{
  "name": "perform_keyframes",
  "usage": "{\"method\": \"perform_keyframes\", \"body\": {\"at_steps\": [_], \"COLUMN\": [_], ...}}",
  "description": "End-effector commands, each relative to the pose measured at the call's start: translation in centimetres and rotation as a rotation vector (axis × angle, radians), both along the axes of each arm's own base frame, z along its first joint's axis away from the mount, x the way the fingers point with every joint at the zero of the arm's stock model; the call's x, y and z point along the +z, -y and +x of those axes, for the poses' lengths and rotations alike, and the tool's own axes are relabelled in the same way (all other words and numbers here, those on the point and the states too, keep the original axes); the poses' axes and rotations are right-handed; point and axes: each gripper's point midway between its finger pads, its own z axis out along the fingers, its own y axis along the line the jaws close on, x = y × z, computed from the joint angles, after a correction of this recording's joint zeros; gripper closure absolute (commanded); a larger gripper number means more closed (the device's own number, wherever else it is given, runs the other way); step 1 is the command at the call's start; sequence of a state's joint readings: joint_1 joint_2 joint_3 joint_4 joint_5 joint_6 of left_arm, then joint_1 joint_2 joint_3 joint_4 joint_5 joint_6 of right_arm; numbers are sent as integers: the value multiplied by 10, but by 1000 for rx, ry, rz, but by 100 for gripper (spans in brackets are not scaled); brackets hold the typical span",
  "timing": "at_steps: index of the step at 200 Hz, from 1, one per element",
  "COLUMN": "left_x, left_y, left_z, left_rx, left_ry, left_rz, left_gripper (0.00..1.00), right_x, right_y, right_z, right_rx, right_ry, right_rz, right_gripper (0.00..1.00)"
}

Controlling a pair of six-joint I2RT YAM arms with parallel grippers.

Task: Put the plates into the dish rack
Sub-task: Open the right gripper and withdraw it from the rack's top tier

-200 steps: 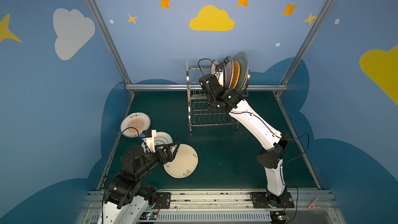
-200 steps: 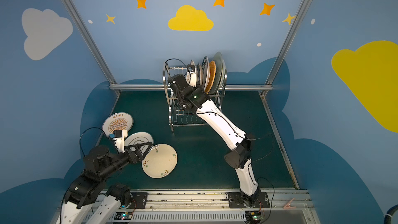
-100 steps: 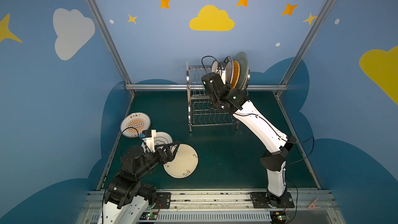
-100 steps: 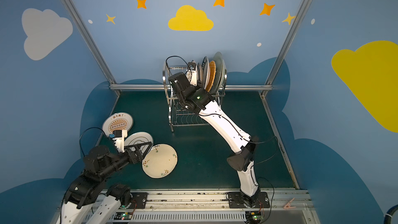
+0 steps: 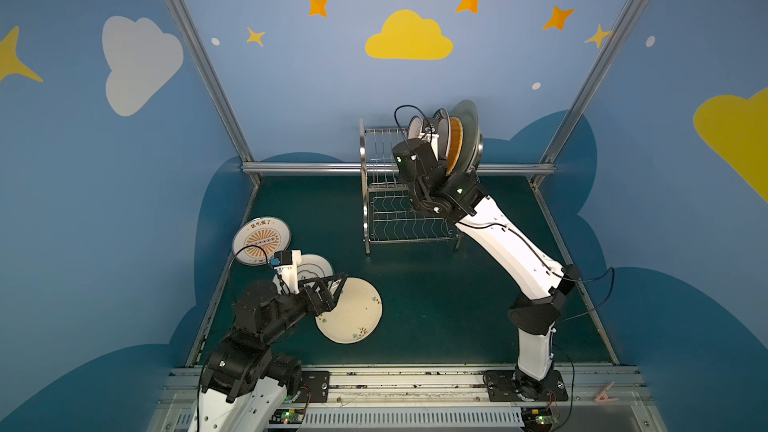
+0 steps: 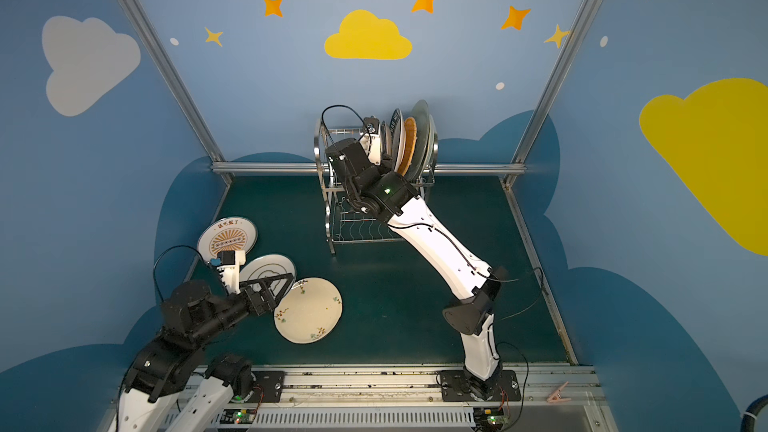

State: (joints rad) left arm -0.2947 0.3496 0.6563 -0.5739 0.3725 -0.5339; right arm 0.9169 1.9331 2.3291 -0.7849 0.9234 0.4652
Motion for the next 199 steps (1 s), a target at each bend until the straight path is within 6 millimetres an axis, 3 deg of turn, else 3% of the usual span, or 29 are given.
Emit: {"method": "perform_keyframes", "body": {"at_steps": [1, 78, 127, 140, 146, 169, 199], "left_x": [-1, -7, -15, -18, -22, -37, -45], "left_y": [-1, -1, -2, 1, 3, 11, 27], "left_z": [2, 6, 19, 28, 32, 50, 74], "left_rx": [8, 14, 59, 71, 79, 82, 65], "left_ry": [-1, -28, -83, -98, -113, -170, -203], "left_rz": [5, 13, -5, -42, -63, -96, -115], "left_gripper": [0, 0, 0, 0, 0, 0, 0], "right_x": [24, 28, 21, 7, 7, -25, -90], "right_y": [8, 12, 21, 25, 33, 66, 103], "right_z": [-11, -31, -63, -75, -83, -103, -111], "right_rx": [14, 116, 304, 371, 387, 387, 365], "right_ry": [43, 62, 75, 78, 90, 51, -75], "right_rz": [35, 19, -51, -67, -58, -66, -58], "right_gripper": [36, 15, 5, 5, 5, 5, 5]}}
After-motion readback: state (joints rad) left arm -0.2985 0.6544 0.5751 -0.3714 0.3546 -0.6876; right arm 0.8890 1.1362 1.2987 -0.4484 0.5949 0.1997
